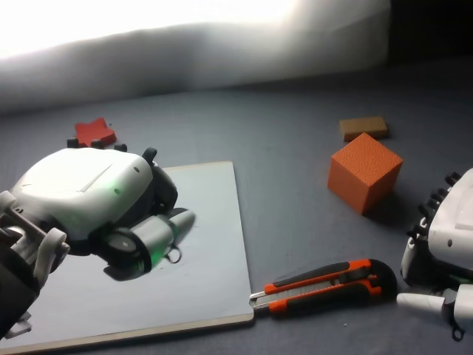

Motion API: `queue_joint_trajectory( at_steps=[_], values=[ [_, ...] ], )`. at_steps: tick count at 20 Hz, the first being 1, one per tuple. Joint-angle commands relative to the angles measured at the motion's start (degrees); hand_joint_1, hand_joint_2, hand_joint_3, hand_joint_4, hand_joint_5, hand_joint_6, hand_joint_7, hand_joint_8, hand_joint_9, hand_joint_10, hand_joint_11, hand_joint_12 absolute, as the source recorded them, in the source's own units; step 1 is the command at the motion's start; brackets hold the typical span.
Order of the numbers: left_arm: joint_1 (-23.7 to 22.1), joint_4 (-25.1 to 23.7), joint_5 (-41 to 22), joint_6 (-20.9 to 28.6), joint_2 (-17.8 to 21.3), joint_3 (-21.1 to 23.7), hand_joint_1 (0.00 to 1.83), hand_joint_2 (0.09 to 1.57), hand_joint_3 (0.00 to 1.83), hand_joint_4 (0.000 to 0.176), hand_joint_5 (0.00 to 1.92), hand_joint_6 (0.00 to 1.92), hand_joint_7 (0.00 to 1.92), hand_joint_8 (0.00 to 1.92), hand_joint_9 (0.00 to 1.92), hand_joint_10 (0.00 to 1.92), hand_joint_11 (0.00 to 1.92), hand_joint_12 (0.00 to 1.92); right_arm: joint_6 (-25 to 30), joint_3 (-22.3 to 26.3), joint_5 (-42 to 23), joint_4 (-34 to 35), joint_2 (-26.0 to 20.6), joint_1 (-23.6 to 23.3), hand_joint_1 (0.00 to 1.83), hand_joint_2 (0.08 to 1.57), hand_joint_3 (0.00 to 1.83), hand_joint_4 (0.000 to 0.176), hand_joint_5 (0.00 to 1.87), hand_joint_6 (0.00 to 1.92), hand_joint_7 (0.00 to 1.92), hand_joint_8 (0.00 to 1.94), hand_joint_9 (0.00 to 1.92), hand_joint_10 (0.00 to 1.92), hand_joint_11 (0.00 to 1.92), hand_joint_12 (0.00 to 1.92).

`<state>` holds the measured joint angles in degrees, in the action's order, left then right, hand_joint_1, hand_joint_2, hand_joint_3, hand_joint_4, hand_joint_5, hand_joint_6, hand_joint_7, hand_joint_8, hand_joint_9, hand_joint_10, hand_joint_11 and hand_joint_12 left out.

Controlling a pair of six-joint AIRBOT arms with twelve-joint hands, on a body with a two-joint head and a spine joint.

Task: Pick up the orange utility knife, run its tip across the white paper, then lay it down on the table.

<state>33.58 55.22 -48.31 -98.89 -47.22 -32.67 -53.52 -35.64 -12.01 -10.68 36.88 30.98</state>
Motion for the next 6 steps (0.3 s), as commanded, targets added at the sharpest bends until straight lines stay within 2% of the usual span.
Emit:
queue_joint_trajectory(
  at_steps=[1,6],
  values=[
    [-0.91,-3.39,-3.6,0.66,0.45,0.15,0.4,1.53,0.01,0.0,0.96,1.91,1.06,1.92,1.0,1.92,0.78,1.92,-0.08,-0.01,-6.1,0.43,-0.6,-0.76,0.19,1.57,0.13,0.0,1.13,1.92,1.27,1.94,1.31,1.92,1.3,1.92],
    [-0.47,-4.85,-2.33,2.51,0.53,0.0,0.43,1.53,0.0,0.0,0.94,1.91,1.05,1.88,0.98,1.92,0.75,1.92,-0.62,0.1,-3.52,7.44,-0.72,-4.25,0.13,1.57,0.15,0.0,1.09,1.92,1.23,1.94,1.26,1.92,1.26,1.92]
  ],
)
